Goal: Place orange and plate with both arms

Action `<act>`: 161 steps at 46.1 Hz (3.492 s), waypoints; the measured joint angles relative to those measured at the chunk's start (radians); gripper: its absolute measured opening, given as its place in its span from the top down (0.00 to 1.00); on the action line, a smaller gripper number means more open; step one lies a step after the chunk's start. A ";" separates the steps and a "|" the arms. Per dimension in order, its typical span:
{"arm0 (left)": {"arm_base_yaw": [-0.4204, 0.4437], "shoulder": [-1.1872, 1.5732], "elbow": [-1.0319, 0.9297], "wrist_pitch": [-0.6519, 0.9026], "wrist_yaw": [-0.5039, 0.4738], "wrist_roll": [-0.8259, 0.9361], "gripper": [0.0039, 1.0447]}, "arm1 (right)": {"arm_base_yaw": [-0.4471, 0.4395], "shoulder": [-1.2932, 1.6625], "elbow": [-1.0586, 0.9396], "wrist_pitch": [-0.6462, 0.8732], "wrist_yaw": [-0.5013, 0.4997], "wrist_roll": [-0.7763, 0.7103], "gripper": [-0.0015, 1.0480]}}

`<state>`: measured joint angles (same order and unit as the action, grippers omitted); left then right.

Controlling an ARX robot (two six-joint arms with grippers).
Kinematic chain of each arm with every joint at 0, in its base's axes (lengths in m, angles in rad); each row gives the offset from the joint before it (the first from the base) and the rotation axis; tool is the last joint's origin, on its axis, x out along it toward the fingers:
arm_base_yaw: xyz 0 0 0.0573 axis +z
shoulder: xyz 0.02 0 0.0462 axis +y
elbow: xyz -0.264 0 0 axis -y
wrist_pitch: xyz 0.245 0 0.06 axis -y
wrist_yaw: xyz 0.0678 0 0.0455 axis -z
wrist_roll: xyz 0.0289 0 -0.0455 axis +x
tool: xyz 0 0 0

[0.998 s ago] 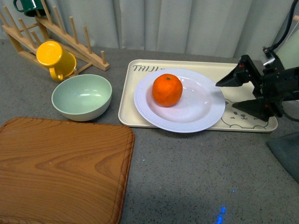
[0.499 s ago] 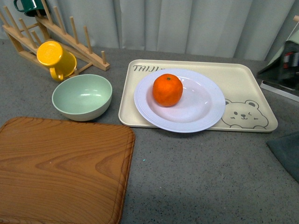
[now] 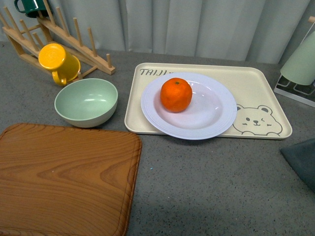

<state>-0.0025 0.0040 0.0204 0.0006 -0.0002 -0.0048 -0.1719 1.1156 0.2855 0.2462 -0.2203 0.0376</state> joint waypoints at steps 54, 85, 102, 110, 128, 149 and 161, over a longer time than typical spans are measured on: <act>0.000 0.000 0.000 0.000 0.000 0.000 0.06 | 0.005 -0.874 -0.150 -0.639 -0.031 -0.242 0.09; 0.000 0.000 0.000 0.000 -0.003 0.000 0.06 | 0.161 -1.104 -0.277 -0.262 0.205 -0.102 0.36; 0.000 -0.001 0.000 0.000 -0.002 0.000 0.06 | 0.168 -1.112 -0.280 -0.249 0.219 -0.050 0.98; 0.000 -0.001 0.000 0.000 -0.002 0.000 0.06 | 0.168 -1.112 -0.280 -0.249 0.219 -0.048 0.99; 0.000 -0.001 0.000 0.000 -0.002 0.000 0.06 | 0.168 -1.112 -0.280 -0.249 0.219 -0.048 0.42; 0.000 -0.001 0.000 0.000 -0.002 0.000 0.06 | 0.168 -1.112 -0.280 -0.249 0.219 -0.047 0.09; 0.000 -0.001 0.000 0.000 -0.002 0.000 0.06 | 0.168 -1.112 -0.280 -0.249 0.219 -0.047 0.09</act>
<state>-0.0025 0.0032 0.0204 0.0006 -0.0021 -0.0048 -0.0036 0.0040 0.0059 -0.0032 -0.0013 -0.0093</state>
